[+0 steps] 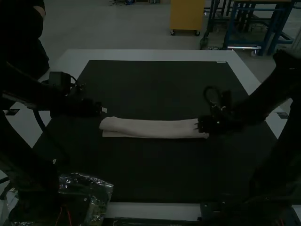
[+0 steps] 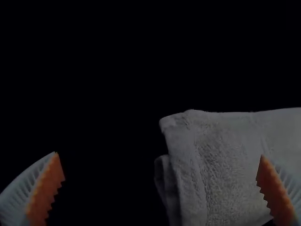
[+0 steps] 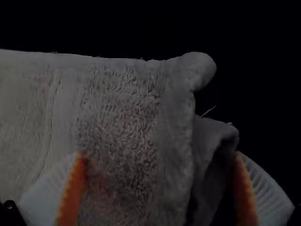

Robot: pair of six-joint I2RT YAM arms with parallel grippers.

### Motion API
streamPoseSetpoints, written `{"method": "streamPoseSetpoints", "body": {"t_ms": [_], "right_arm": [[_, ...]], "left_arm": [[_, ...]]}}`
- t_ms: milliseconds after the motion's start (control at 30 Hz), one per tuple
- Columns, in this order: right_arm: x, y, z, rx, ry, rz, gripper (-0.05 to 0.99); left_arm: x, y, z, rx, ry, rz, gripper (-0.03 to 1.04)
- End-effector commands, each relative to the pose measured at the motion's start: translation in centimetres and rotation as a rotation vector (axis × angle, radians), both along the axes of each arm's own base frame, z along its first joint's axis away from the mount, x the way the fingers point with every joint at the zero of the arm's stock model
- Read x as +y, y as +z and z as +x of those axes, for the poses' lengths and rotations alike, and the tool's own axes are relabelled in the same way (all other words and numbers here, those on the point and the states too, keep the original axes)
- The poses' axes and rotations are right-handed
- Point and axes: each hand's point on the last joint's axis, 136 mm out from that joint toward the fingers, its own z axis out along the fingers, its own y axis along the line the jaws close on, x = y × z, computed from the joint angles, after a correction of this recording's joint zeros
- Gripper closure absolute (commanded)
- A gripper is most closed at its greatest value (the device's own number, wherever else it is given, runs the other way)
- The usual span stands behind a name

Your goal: Fold the towel.

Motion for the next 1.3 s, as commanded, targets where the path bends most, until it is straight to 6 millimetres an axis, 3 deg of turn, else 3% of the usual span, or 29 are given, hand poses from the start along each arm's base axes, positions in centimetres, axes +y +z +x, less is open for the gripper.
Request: {"method": "streamPoseSetpoints", "body": {"t_ms": [0, 33, 300, 500, 633, 933, 1267], "right_arm": [[1.8, 0.5, -0.1, 0.011, 0.057, 0.08, 0.68], [2.2, 0.9, -0.1, 0.01, 0.072, 0.101, 0.96], [-2.3, 4.5, 1.8, -0.07, -0.06, 0.115, 0.96], [-2.1, 8.1, 0.8, -0.096, -0.041, 0.154, 0.96], [0.1, 8.3, 0.0, -0.086, -0.006, 0.177, 0.96], [8.4, 6.6, -1.4, -0.024, 0.145, 0.218, 0.96], [14.8, 6.7, -0.3, 0.0, 0.256, 0.246, 0.96]], "left_arm": [[-0.1, 1.0, 0.4, -0.023, -0.001, -0.019, 0.05], [-0.1, 1.0, 0.4, -0.022, -0.001, -0.019, 0.05], [-0.1, 1.3, 0.7, -0.037, 0.002, -0.022, 0.05], [-0.1, 1.6, 0.9, -0.052, 0.004, -0.023, 0.05], [0.0, 1.8, 1.1, -0.062, 0.008, -0.018, 0.05], [0.3, 2.8, 2.1, -0.117, 0.016, -0.003, 0.05], [0.6, 2.6, 2.0, -0.14, 0.028, 0.015, 0.05]]}}
